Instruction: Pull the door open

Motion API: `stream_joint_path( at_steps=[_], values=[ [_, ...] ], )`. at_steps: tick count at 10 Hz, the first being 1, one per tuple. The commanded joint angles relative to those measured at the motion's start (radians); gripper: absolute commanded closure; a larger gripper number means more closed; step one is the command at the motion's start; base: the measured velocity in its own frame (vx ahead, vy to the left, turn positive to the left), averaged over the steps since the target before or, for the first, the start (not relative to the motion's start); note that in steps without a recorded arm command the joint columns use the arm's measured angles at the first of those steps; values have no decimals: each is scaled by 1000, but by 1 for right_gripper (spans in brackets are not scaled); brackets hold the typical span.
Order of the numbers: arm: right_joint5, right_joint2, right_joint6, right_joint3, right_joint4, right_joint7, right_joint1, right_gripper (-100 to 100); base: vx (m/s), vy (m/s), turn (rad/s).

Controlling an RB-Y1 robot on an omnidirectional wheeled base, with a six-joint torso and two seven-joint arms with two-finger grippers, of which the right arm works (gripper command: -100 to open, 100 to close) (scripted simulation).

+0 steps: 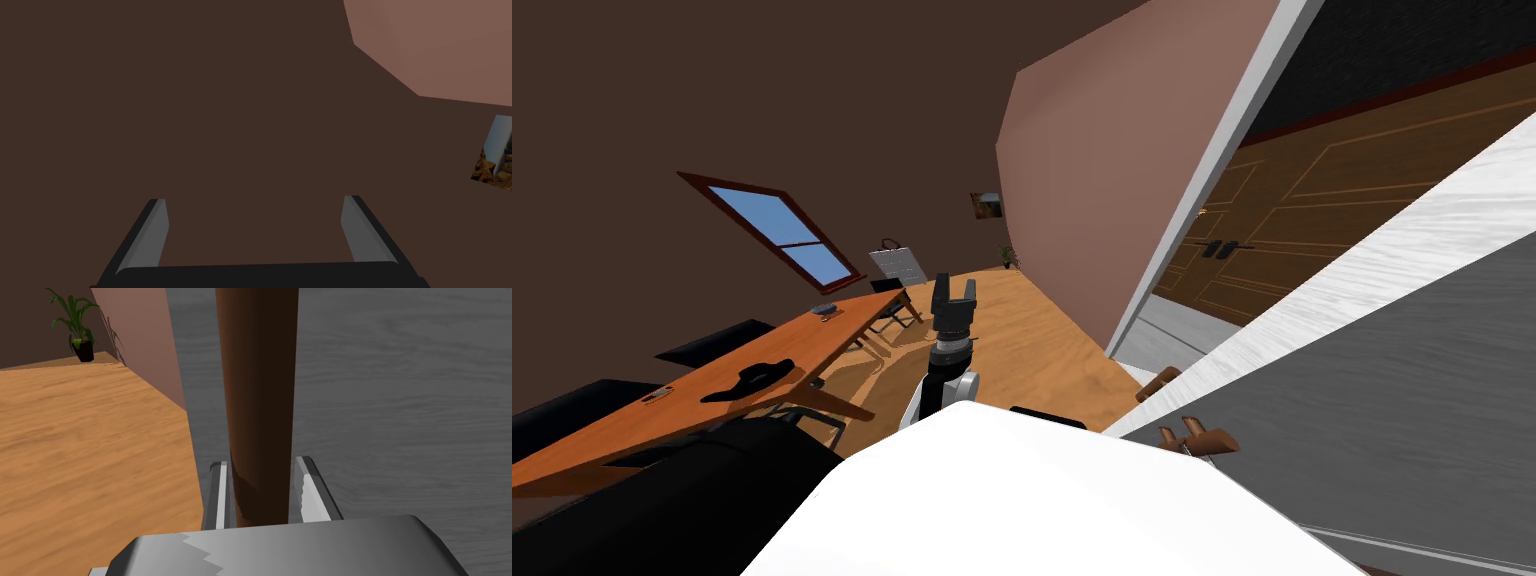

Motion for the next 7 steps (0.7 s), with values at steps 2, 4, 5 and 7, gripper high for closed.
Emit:
stream_joint_path(
  at_steps=[2,4,5,7],
  values=[
    [5,-6,-8,5,15,-10,-10,100,-159,-33,127],
    [9,-11,-15,10,28,-20,-19,100,-230,-22,133],
    [11,-13,-18,13,36,-25,-24,100,-210,-32,113],
    [15,-19,-26,18,50,-35,-34,100,-200,-33,131]
  ],
)
